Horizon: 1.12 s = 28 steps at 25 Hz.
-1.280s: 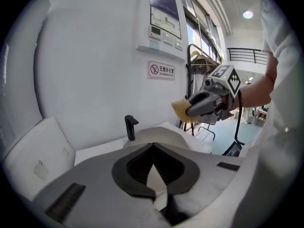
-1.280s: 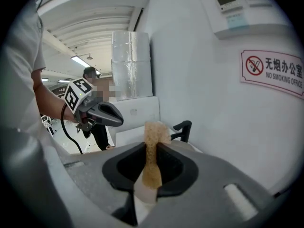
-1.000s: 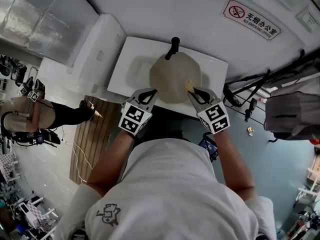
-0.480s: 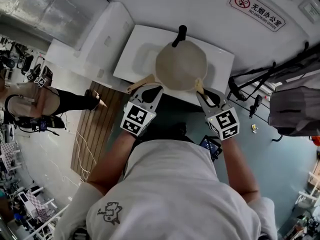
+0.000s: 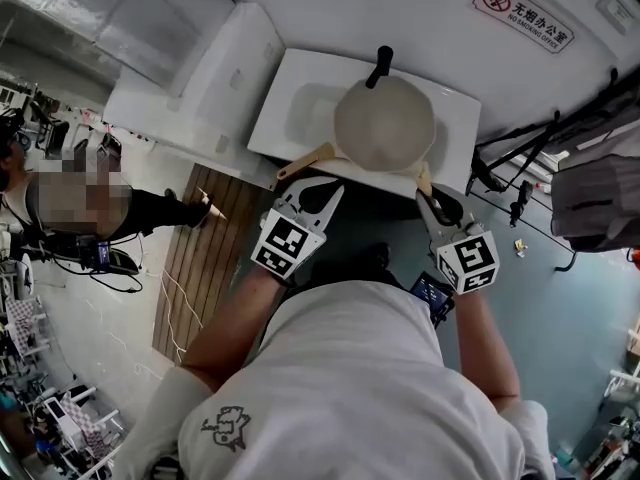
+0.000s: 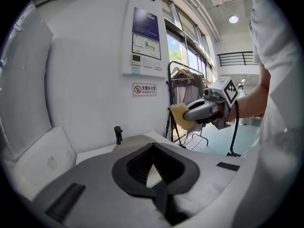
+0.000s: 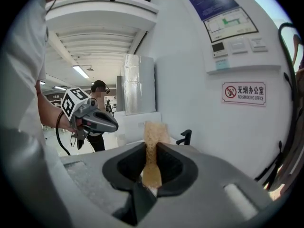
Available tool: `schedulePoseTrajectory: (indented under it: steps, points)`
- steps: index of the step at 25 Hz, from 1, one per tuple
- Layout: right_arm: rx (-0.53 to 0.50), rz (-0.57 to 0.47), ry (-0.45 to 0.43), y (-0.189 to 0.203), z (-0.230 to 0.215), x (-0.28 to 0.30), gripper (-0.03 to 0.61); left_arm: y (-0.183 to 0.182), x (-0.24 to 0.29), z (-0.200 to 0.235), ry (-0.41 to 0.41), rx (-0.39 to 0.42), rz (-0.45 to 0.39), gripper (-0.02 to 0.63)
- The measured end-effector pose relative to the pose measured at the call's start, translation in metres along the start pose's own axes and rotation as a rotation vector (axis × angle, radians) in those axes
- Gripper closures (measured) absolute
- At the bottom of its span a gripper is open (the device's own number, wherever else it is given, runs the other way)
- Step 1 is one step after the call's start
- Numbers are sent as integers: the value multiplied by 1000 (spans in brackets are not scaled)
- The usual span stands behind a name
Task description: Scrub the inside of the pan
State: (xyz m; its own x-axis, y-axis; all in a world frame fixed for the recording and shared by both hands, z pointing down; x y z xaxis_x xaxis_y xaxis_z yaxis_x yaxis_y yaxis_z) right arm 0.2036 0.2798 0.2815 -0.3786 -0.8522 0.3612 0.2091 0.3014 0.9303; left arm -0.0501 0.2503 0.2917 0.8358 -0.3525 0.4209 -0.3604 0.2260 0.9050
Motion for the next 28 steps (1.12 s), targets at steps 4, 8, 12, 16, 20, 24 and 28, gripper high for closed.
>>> schedulePoseTrajectory:
  steps: [4, 8, 12, 16, 20, 24, 28]
  points:
    - [5, -27, 35, -10, 38, -13, 517, 8, -40, -3, 16, -1, -39, 611]
    - [14, -51, 60, -16, 81, -30, 517, 11, -80, -12, 45, 4, -89, 612]
    - [24, -72, 87, -19, 123, -44, 517, 17, -118, -17, 62, 8, -145, 612]
    - [10, -105, 112, -25, 158, -55, 518, 26, -148, -21, 75, 6, -181, 612]
    - [32, -103, 126, -25, 179, -67, 518, 32, -170, -27, 82, 4, -202, 612]
    - [26, -106, 134, -31, 193, -73, 518, 35, -183, -30, 93, 5, -213, 612]
    - [18, -117, 144, -36, 202, -75, 518, 37, -190, -33, 104, 10, -221, 611]
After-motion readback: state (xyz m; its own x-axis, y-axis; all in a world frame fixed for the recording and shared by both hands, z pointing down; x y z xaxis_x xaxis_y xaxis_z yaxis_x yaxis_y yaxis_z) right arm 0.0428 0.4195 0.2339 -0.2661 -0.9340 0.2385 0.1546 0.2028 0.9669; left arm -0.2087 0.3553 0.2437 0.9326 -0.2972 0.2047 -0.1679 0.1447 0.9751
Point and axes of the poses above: the fingertips, and each gripper's own axes: x forward along the fingers, z to its left, y out of its underside, the point moved 9 cm from there along -x, backward along the fingers, and after that the axes turned 12 degrees about y, right-handed, at the moved point
